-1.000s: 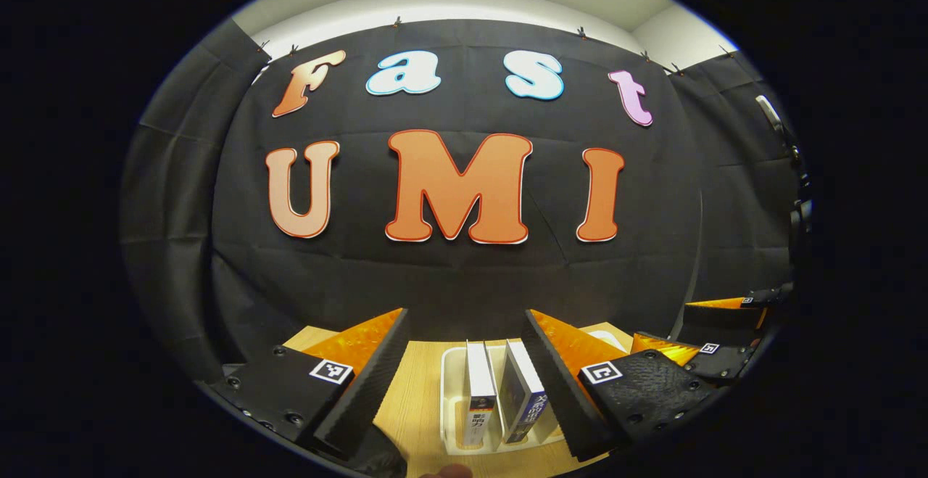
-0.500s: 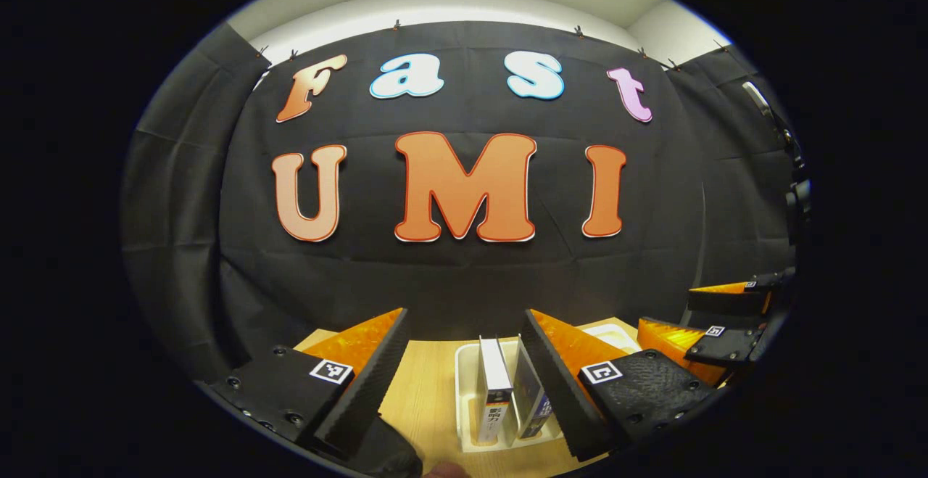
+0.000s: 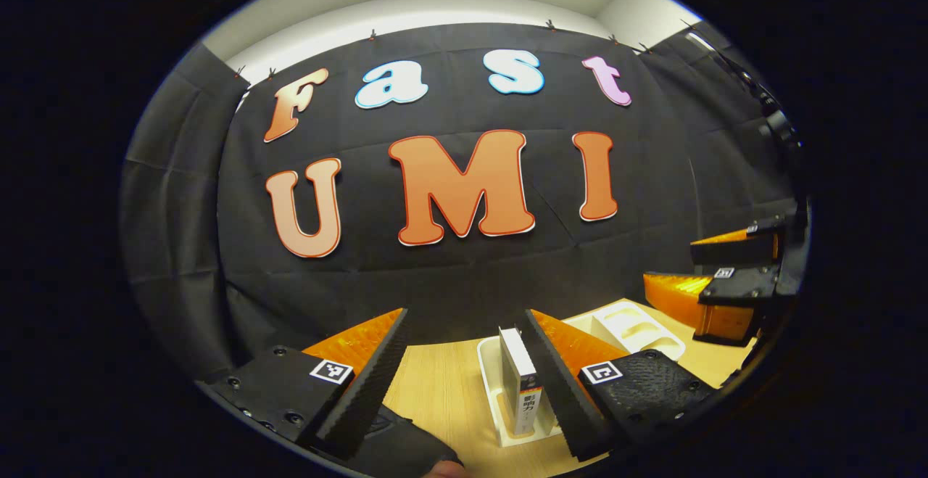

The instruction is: Open the schoolbag, grab two books from the bookshelf and put them into the schoolbag.

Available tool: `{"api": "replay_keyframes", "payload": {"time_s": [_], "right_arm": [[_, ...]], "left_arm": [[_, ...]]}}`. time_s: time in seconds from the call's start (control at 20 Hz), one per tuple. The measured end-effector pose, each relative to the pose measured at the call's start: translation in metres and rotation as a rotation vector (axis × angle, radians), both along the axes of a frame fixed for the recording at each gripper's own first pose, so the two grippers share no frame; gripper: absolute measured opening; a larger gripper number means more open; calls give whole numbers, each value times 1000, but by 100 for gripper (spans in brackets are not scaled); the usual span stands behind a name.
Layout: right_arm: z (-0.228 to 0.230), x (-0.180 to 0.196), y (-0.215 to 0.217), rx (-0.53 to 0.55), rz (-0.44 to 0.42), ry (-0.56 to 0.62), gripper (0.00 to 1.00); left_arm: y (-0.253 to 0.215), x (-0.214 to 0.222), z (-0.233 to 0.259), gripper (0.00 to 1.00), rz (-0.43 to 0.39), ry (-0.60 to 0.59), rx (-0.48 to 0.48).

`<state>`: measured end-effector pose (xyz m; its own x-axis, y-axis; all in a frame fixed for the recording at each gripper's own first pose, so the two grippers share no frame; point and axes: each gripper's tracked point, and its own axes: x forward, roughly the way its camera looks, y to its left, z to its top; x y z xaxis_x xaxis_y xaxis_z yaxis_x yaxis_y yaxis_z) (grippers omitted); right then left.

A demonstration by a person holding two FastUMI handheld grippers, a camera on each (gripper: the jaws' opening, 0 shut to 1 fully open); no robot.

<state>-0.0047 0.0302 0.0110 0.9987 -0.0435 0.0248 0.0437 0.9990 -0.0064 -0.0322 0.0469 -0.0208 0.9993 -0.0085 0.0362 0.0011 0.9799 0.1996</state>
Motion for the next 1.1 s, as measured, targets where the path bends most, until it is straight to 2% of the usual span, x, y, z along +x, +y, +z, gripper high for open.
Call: {"api": "replay_keyframes", "payload": {"time_s": [0.25, 0.5, 0.65, 0.85, 1.1], "right_arm": [[-4, -7, -1, -6, -71, 17, 98], [2, -7, -2, -31, -59, 4, 98], [3, -2, -3, -63, -23, -5, 98], [2, 5, -6, -71, 17, -19, 98], [0, 13, -12, -81, 45, -26, 98]], "left_arm": [[4, -10, -33, 98, -61, 28, 124], [18, -18, -85, 98, -50, 107, 223], [46, -26, -118, 98, 29, 175, 317], [68, -35, -155, 98, 108, 256, 386], [71, -51, -205, 98, 120, 359, 521]]}}
